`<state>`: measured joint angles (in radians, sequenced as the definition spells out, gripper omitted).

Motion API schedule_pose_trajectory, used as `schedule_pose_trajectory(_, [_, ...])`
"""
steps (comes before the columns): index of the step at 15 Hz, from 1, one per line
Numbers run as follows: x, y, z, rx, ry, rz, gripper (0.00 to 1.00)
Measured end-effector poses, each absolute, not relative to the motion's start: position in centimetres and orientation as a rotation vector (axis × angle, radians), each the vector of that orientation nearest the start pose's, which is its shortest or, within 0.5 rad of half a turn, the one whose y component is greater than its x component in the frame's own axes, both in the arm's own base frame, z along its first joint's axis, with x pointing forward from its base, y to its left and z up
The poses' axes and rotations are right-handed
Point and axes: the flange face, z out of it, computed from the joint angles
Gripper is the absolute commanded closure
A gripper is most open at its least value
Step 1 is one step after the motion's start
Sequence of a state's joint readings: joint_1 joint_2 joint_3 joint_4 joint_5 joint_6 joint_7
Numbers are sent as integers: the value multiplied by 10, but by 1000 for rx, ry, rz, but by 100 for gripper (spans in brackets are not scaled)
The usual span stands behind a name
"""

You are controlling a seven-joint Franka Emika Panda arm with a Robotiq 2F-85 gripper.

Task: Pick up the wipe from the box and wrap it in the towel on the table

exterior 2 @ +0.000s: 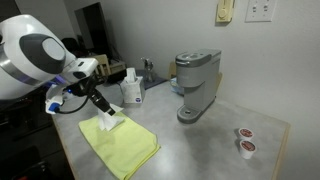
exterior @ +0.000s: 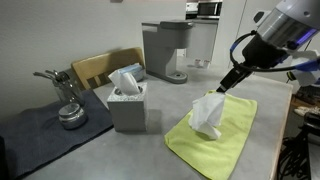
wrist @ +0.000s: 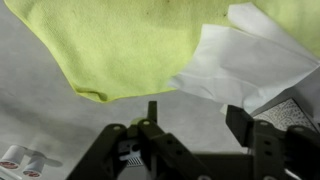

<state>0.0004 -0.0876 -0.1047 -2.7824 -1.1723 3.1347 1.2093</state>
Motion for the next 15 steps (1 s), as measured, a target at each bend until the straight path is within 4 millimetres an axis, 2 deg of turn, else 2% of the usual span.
schedule_pose_trajectory(6, [367,21,256,-3067,354,-697,100])
schedule_pose_trajectory(10, [358,2,251,-3066,445,-702,100])
schedule_pose_trajectory(11, [356,-1,251,-3065,457,-705,74])
schedule_pose_trajectory(12, [354,-2,250,-3064,466,-708,72])
schedule_pose_trajectory(15, [352,0,253,-3054,473,-729,53])
